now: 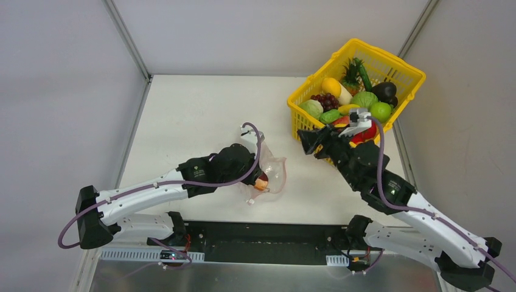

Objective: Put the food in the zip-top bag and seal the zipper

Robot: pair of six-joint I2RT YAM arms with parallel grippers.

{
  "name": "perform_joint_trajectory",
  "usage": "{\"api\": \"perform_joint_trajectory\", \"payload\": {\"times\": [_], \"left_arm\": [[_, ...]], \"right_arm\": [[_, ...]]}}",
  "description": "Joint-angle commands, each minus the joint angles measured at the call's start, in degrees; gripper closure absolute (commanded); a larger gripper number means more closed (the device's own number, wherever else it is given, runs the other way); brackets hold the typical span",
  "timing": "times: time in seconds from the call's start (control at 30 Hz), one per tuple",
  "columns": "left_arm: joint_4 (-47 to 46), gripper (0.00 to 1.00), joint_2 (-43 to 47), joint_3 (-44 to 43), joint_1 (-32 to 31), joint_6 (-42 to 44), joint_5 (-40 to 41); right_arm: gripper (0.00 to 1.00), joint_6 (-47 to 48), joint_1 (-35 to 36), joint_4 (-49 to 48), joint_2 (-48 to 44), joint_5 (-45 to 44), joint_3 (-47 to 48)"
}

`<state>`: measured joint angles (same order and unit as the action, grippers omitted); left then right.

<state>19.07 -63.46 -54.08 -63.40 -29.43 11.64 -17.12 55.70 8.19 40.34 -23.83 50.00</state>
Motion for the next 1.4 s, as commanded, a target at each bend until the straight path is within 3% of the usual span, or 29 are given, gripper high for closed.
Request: {"api": "perform_joint_trajectory", "payload": {"times": [0.0, 0.1, 0.17, 0.27, 0.43, 0.6, 0.93, 1.13, 1.37], "left_arm": [[-1.45, 1.00, 1.63, 1.36, -0.24, -0.80, 2.43], [-1.56, 1.00, 2.24, 1.82, -0.24, -0.80, 2.89], [-1.58, 1.00, 2.24, 1.92, -0.24, -0.80, 2.87], [-1.86, 1.00, 2.01, 2.09, -0.25, -0.88, 2.40], [-2.15, 1.00, 2.05, 2.38, -0.24, -1.58, 1.42], [-2.06, 1.00, 3.24, 3.22, -0.24, -1.77, 2.04], [-0.93, 1.00, 4.66, 3.38, -0.24, -0.92, 3.18], [-0.32, 1.00, 5.52, 3.46, -0.29, -0.38, 3.78], [0.62, 1.00, 5.43, 2.97, -0.24, 0.60, 4.23]], "right_arm": [[0.38, 12.33, -0.26, 0.89, 3.82, -19.73, 7.72], [0.28, 17.98, -1.64, -0.15, 7.73, -27.51, 10.45], [0.26, 19.85, -4.39, -0.20, 10.47, -28.26, 11.94], [0.23, 16.71, -13.32, 2.20, 13.40, -20.74, 14.12], [0.22, 7.40, -32.94, 7.79, 19.31, 0.08, 18.28], [0.22, 3.28, -43.88, 9.22, 27.65, 13.20, 23.56], [0.17, 5.18, -52.13, 10.34, 48.30, 27.94, 35.44], [0.04, 12.41, -52.61, 7.19, 54.21, 27.28, 37.40], [0.02, 19.79, -52.63, 6.78, 61.66, 28.38, 42.03]]}}
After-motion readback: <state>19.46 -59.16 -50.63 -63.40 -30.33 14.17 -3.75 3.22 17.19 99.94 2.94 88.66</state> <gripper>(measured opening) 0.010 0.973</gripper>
